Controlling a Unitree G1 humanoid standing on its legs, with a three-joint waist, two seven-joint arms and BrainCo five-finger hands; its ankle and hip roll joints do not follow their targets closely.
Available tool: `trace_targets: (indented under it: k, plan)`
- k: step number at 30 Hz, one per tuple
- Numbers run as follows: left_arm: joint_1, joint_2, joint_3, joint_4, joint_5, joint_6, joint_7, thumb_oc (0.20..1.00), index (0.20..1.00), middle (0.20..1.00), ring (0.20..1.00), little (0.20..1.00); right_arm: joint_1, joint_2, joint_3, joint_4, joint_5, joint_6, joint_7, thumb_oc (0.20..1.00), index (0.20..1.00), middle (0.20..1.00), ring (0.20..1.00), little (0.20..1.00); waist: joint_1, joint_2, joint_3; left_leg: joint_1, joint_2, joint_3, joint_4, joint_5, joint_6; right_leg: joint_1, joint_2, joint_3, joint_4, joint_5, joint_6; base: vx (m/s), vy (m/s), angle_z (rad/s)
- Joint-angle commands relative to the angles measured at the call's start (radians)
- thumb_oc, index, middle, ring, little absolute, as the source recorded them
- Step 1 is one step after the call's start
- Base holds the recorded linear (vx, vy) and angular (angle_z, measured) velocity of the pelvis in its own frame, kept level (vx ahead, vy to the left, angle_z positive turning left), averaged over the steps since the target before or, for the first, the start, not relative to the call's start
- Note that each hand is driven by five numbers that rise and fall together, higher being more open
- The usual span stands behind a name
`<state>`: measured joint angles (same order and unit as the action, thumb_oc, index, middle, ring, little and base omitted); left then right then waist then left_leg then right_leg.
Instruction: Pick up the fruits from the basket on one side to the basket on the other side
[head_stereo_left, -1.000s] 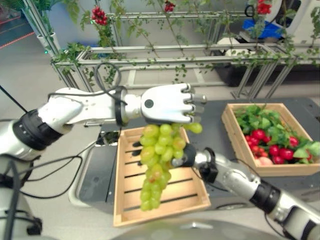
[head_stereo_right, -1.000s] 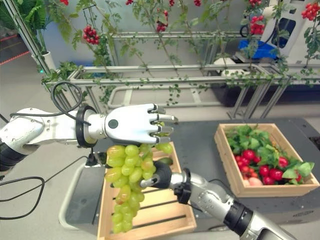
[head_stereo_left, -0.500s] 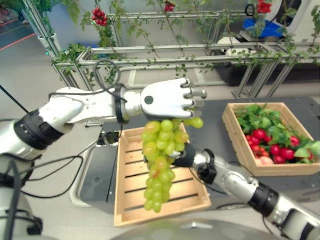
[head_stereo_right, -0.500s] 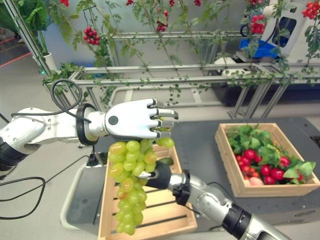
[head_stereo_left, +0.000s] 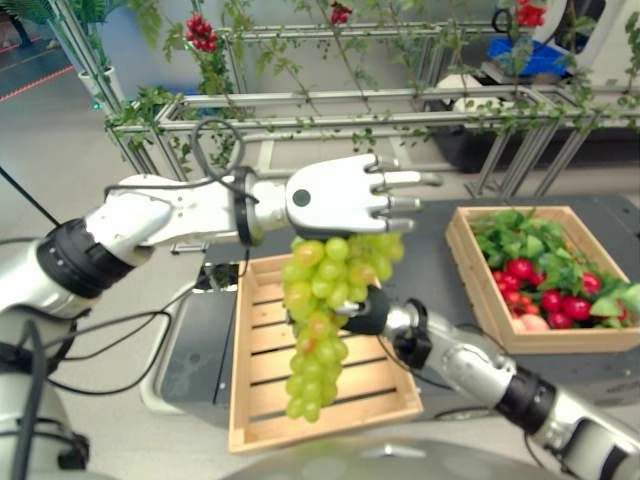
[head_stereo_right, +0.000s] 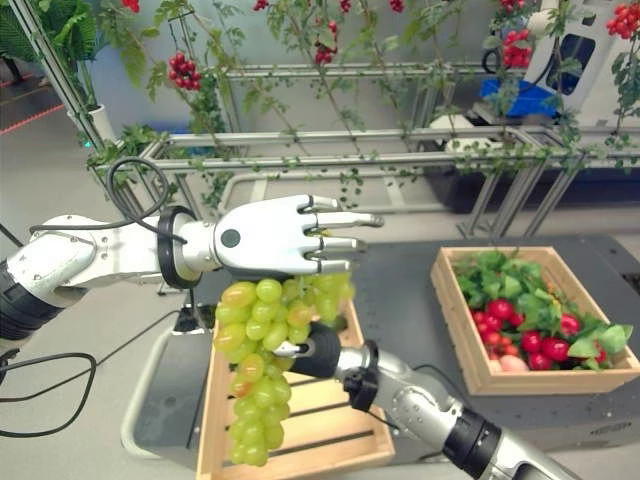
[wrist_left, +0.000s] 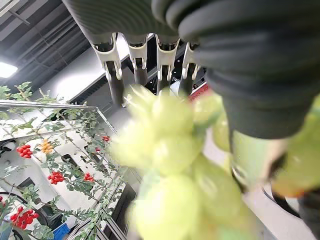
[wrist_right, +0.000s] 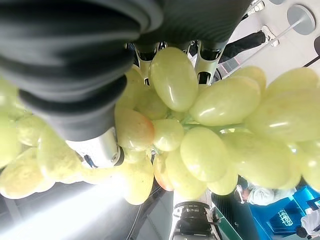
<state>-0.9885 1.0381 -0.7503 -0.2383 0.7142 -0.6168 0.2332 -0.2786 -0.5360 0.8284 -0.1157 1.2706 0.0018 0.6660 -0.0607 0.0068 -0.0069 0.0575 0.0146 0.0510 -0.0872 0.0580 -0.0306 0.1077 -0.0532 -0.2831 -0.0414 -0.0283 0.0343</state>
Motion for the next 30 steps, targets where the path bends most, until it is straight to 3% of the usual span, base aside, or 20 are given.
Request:
trace_targets:
  k: [1,5,15,20,21,22,23,25,26,30]
  plan:
    - [0.020,-0.009,0.080,0.061,-0.104,0.002,-0.011,1.000,1.000,1.000,1.000,1.000,-0.034,0.032,-0.086,-0.131,0.055,-0.087,0.012,0.200,0.200,0.200,0.200,0.200,0.015,-0.046,-0.001,0.028,-0.016,0.027,0.037,-0.114,0.002,-0.100,-0.005,0.008,0.112,-0.036,0.085,0.00,0.000,0.00]
    - [0.085,0.018,0.155,0.049,-0.157,-0.013,-0.039,1.000,1.000,1.000,1.000,1.000,-0.009,-0.031,-0.143,-0.146,0.039,-0.086,0.025,0.200,0.200,0.200,0.200,0.200,0.012,-0.050,-0.004,0.032,-0.015,0.026,0.035,-0.114,0.001,-0.098,-0.004,0.008,0.112,-0.036,0.086,0.00,0.000,0.00]
    - [0.217,0.061,0.312,0.031,-0.197,-0.021,-0.059,1.000,1.000,1.000,1.000,1.000,0.074,-0.089,-0.253,-0.145,0.040,-0.074,0.035,0.200,0.200,0.200,0.200,0.200,0.011,-0.054,-0.011,0.038,-0.015,0.028,0.032,-0.115,0.000,-0.095,-0.005,0.009,0.111,-0.036,0.089,0.00,0.000,0.00]
    - [0.407,0.071,0.510,0.053,-0.298,-0.024,-0.087,1.000,1.000,1.000,1.000,1.000,0.179,-0.139,-0.388,-0.148,0.031,-0.077,0.042,0.200,0.200,0.200,0.200,0.200,0.009,-0.059,-0.010,0.039,-0.016,0.028,0.030,-0.115,-0.002,-0.095,-0.005,0.011,0.108,-0.035,0.089,0.00,0.000,0.00]
    - [0.529,0.060,0.631,0.055,-0.367,-0.027,-0.113,1.000,1.000,1.000,1.000,1.000,0.244,-0.145,-0.479,-0.146,0.028,-0.084,0.042,0.200,0.200,0.200,0.200,0.200,0.009,-0.062,-0.009,0.040,-0.018,0.032,0.031,-0.117,-0.001,-0.096,-0.005,0.014,0.107,-0.034,0.090,0.00,0.000,0.00]
    - [0.548,0.058,0.649,0.045,-0.373,-0.026,-0.121,1.000,1.000,1.000,1.000,1.000,0.245,-0.149,-0.476,-0.149,0.028,-0.083,0.041,0.200,0.200,0.200,0.200,0.200,0.006,-0.058,-0.011,0.041,-0.017,0.033,0.030,-0.117,-0.001,-0.096,-0.005,0.015,0.107,-0.035,0.090,0.00,0.000,0.00]
    - [0.665,0.023,0.765,0.044,-0.464,-0.034,-0.158,1.000,1.000,1.000,1.000,1.000,0.302,-0.151,-0.559,-0.144,0.019,-0.086,0.044,0.200,0.200,0.200,0.200,0.200,0.006,-0.064,-0.009,0.042,-0.018,0.035,0.031,-0.119,-0.001,-0.097,-0.005,0.017,0.106,-0.033,0.090,0.00,0.000,0.00]
    - [0.745,-0.005,0.846,0.030,-0.520,-0.033,-0.191,1.000,1.000,1.000,1.000,1.000,0.333,-0.153,-0.604,-0.146,0.016,-0.086,0.043,0.200,0.200,0.200,0.200,0.200,0.000,-0.061,-0.011,0.043,-0.017,0.038,0.030,-0.121,-0.001,-0.096,-0.005,0.019,0.106,-0.033,0.090,0.00,0.000,0.00]
    - [0.843,-0.072,0.946,0.038,-0.628,-0.036,-0.234,1.000,1.000,1.000,1.000,1.000,0.375,-0.151,-0.682,-0.142,0.002,-0.095,0.043,0.200,0.200,0.200,0.200,0.200,0.001,-0.067,-0.009,0.044,-0.018,0.040,0.031,-0.122,0.001,-0.098,-0.006,0.024,0.106,-0.032,0.089,0.02,0.014,-0.04]
    - [0.956,-0.201,1.056,0.051,-0.791,-0.026,-0.307,1.000,1.000,1.000,1.000,1.000,0.410,-0.137,-0.785,-0.132,-0.024,-0.103,0.040,0.200,0.200,0.200,0.200,0.200,-0.004,-0.070,-0.009,0.047,-0.019,0.042,0.030,-0.125,0.005,-0.098,-0.006,0.030,0.105,-0.031,0.088,0.01,0.013,-0.08]
